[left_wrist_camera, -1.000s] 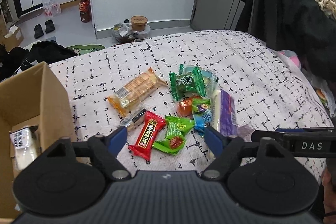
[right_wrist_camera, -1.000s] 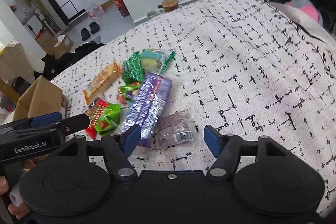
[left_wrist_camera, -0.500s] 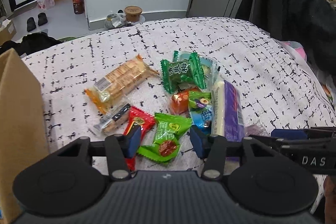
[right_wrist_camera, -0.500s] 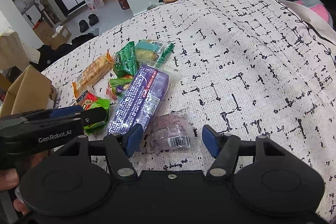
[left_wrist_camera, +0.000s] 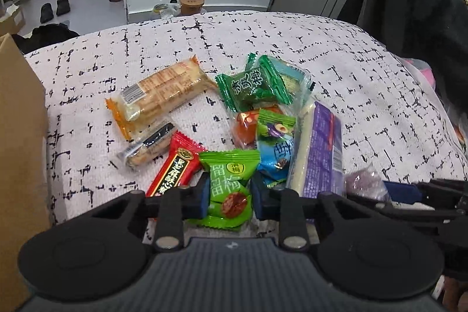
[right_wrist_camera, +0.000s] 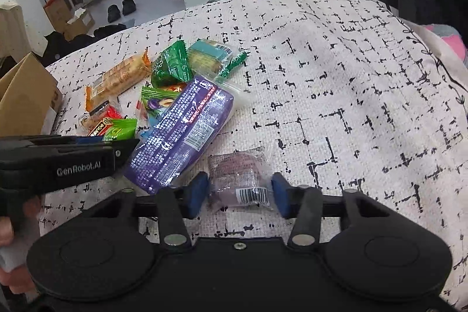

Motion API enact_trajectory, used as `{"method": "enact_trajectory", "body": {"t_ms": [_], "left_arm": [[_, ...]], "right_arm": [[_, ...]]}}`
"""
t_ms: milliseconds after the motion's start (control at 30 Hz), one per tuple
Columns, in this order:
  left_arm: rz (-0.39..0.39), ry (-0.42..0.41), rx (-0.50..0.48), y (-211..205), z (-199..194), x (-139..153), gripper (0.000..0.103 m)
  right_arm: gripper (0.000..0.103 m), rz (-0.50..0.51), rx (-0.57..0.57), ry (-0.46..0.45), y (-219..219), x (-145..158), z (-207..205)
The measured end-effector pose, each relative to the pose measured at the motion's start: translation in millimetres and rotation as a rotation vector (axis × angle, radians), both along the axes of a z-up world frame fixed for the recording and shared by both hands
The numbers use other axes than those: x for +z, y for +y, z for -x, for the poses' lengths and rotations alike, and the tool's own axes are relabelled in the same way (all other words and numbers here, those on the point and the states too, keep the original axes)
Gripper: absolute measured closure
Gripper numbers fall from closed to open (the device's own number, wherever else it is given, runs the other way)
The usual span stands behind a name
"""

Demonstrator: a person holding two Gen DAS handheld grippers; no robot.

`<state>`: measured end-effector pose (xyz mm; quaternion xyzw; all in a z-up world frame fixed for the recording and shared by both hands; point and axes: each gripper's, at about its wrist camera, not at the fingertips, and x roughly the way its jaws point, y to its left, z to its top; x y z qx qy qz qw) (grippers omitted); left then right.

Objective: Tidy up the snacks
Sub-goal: 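Grasp the green candy with the left tool while the right tool grasps the clear pink packet, then carry both packets over the box and open both tools to release them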

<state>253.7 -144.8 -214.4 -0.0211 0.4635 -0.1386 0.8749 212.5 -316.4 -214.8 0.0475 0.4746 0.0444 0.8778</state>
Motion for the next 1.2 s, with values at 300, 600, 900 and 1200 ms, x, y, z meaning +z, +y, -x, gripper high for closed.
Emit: {"method": "enact_trajectory", "body": {"t_ms": [300, 600, 900, 1200], "left_arm": [[0.025, 0.004, 0.018, 11.9, 13.6, 13.2, 0.077], [0.043, -0.049, 0.035, 26.1, 29.7, 45.3, 0.077], [0.05, -0.105, 0.061, 42.0, 36.1, 82.2, 0.077], [0.072, -0.161, 0.137, 70.9, 44.4, 113.7, 0.077]], "right_arm": [[0.066, -0.026, -0.017, -0.021, -12.4, 20.0, 5.2], [0.066, -0.05, -0.036, -0.079, -7.5, 46.8, 8.0], [0.066, -0.079, 0.003, -0.139, 14.5, 77.7, 11.1], [0.066, -0.115, 0.024, -0.196, 36.1, 97.6, 14.6]]}}
